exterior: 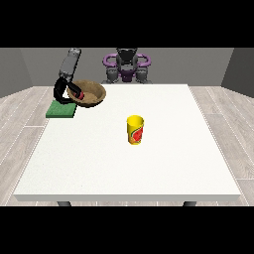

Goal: Pick the cup and pour the ball into the bowl, then pick the bowl and place it on the pad

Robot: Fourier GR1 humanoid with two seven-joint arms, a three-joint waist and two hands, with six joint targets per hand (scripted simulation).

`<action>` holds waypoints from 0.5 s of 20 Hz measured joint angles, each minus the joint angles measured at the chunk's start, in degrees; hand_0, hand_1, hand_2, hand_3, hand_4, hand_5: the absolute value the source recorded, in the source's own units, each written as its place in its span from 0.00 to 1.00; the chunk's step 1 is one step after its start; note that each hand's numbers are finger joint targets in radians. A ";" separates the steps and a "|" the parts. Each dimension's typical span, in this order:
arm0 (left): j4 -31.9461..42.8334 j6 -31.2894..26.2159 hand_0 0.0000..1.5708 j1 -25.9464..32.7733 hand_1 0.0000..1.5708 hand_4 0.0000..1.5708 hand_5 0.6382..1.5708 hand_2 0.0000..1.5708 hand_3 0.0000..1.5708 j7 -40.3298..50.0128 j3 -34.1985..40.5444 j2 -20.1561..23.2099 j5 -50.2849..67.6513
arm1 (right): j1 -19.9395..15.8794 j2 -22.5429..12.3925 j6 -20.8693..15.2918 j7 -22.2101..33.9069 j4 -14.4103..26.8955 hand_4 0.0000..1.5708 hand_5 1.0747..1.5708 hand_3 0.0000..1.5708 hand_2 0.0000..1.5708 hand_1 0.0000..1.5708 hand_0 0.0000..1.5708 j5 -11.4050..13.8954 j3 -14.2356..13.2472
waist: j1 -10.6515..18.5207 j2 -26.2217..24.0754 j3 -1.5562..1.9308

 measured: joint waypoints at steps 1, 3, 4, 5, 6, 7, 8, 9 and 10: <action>-0.34 0.44 0.00 -0.05 0.00 0.00 0.96 0.00 0.00 0.11 0.00 0.21 -0.06 | 0.09 -0.92 0.79 -1.01 0.85 0.83 0.91 1.00 1.00 1.00 1.00 0.01 -0.37 | -0.22 0.26 0.02; -1.03 1.16 0.00 0.28 0.00 0.00 0.96 0.00 0.00 -0.19 -0.20 -0.09 -0.27 | -0.36 -3.04 2.60 -2.17 2.34 0.83 0.93 1.00 1.00 1.00 1.00 -0.49 -1.54 | -0.63 0.48 0.04; -1.47 1.50 0.00 0.70 0.00 0.00 0.96 0.00 0.00 -0.35 -0.22 -0.54 -0.20 | -0.18 -4.20 3.89 -3.31 3.22 0.83 0.92 1.00 1.00 1.00 1.00 -1.02 -2.32 | -0.86 0.55 0.04; -1.86 1.40 0.00 0.87 0.00 0.00 0.96 0.00 0.00 -0.20 0.02 -0.15 0.05 | 0.13 -5.47 5.02 -4.86 4.34 0.83 0.92 0.94 1.00 1.00 1.00 -1.64 -3.41 | -0.75 0.90 0.04; -1.97 1.70 0.00 0.78 0.00 0.00 0.96 0.00 0.00 -0.30 0.15 0.24 -0.01 | -0.06 -6.47 5.90 -5.96 4.87 0.82 0.93 0.78 1.00 1.00 1.00 -1.90 -3.98 | -1.16 1.46 0.06; -2.15 1.39 0.00 1.08 0.00 0.00 0.96 0.00 0.00 -0.39 0.37 0.62 0.17 | 0.02 -7.59 6.81 -6.86 5.92 0.82 0.93 0.75 1.00 1.00 1.00 -2.52 -5.01 | -0.97 1.81 0.05; -2.55 1.45 0.00 1.03 0.00 0.00 0.96 0.00 0.00 0.27 0.32 0.72 0.41 | -0.07 -8.21 7.20 -7.90 7.14 0.81 0.93 0.77 1.00 1.00 1.00 -2.93 -5.87 | -0.87 1.97 0.05; -3.22 1.43 0.00 0.99 0.00 0.00 0.96 0.00 0.00 0.69 0.52 1.11 0.77 | 0.23 -8.94 8.05 -9.53 8.63 0.83 0.93 0.71 1.00 1.00 1.00 -3.58 -6.93 | -0.62 2.42 0.06; -3.25 1.40 0.00 0.93 0.00 0.01 0.96 0.00 0.00 0.38 0.79 1.72 0.79 | -0.12 -9.68 9.05 -10.28 9.31 0.83 0.94 0.64 1.00 1.00 1.00 -4.09 -7.53 | -0.73 3.16 0.08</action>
